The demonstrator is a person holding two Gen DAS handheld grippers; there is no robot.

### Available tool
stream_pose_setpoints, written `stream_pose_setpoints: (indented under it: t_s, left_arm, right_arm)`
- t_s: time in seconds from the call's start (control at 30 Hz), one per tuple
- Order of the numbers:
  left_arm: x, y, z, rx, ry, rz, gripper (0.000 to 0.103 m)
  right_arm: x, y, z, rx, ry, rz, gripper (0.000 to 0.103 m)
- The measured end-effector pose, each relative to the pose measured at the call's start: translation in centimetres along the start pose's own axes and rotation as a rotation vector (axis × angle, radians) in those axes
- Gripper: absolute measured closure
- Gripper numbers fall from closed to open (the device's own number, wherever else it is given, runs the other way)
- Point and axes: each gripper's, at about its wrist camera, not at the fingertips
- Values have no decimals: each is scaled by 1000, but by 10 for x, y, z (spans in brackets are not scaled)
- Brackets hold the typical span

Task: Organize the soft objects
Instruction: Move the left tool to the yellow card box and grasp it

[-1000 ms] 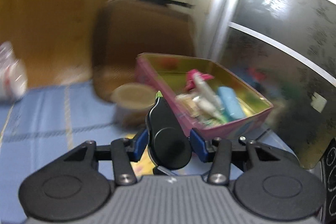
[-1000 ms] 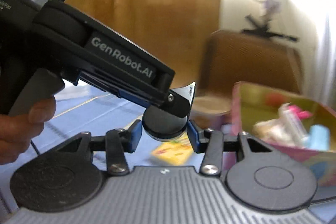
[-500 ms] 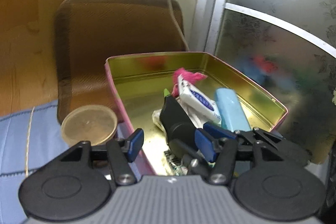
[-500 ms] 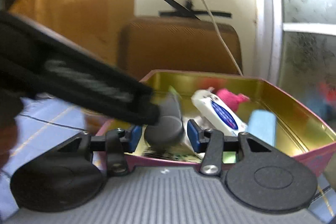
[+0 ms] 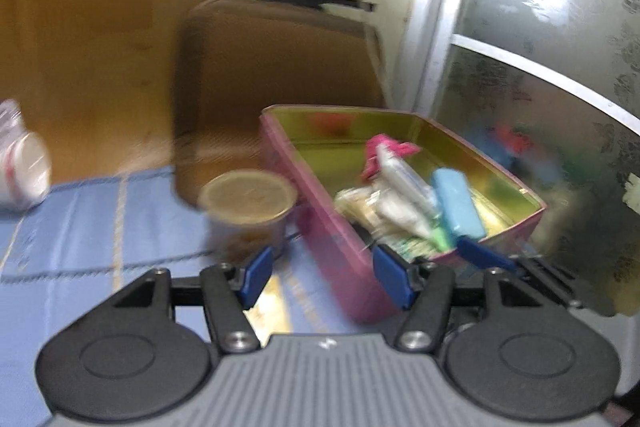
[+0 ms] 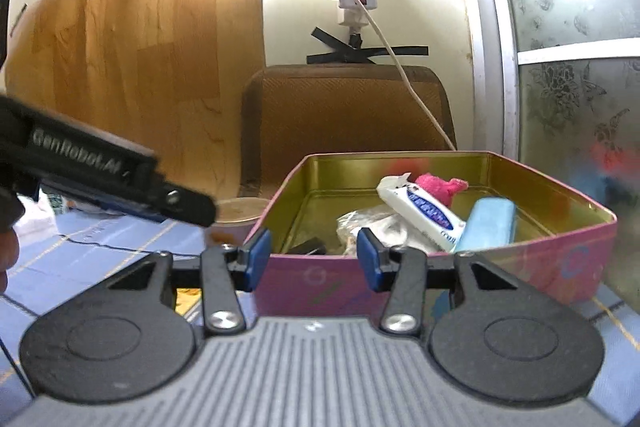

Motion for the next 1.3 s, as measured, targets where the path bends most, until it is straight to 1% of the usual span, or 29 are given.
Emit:
stream_pose_setpoints:
  t_s: [0.07,0.17,0.27,0.37,0.5,0.57,0.63,0.67,0.83,1.03,1.17,1.3]
  left_arm:
    - [-13,-6,-7,-4,-7,59,46]
    - [-32,-12,-20,-16,-15,148,46]
    - [-53,-14,-32,-42,-46,203,46]
    - [-69,-15,-43,-63,-56,266,46]
    - [-87,-15,-54,-82,-76,313,45]
    - [-94,-14,-58,-83,-85,336,42]
    - [-95,-16,-61,-66,-73,356,38]
    - [-95,-16,-63,-62,-66,359,37]
    - [-93,-17,-70,-30,-32,371,33]
    - [-94,-17,-71,-15,-31,365,33]
    - [-94,-17,-71,-13,-31,362,32]
    - [-94,-17,-72,-12,-32,360,32]
  right_arm:
    - [-6,-6,-2,0,15,19,53]
    - [-19,-8,-5,-31,10,76,53]
    - [-35,-3,-9,-75,-6,122,53]
    - [-50,2,-13,-116,-23,157,53]
    - [-63,8,-15,-159,-41,180,53]
    - [-66,11,-15,-182,-49,175,53]
    - [-66,15,-17,-209,-37,170,53]
    - [-66,16,-20,-221,-32,166,53]
    - [-71,12,-21,-220,-58,142,53]
    - [-70,13,-22,-230,-50,128,53]
    - [-63,14,-23,-231,-1,127,53]
    - [-49,14,-24,-222,92,129,53]
Point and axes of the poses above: each gripper's, at about its wrist camera, not at the fingertips, and y roughly the way its jaws point, x to its right, z to its top, and after that the axes turned 7 degrees about -y, right-handed
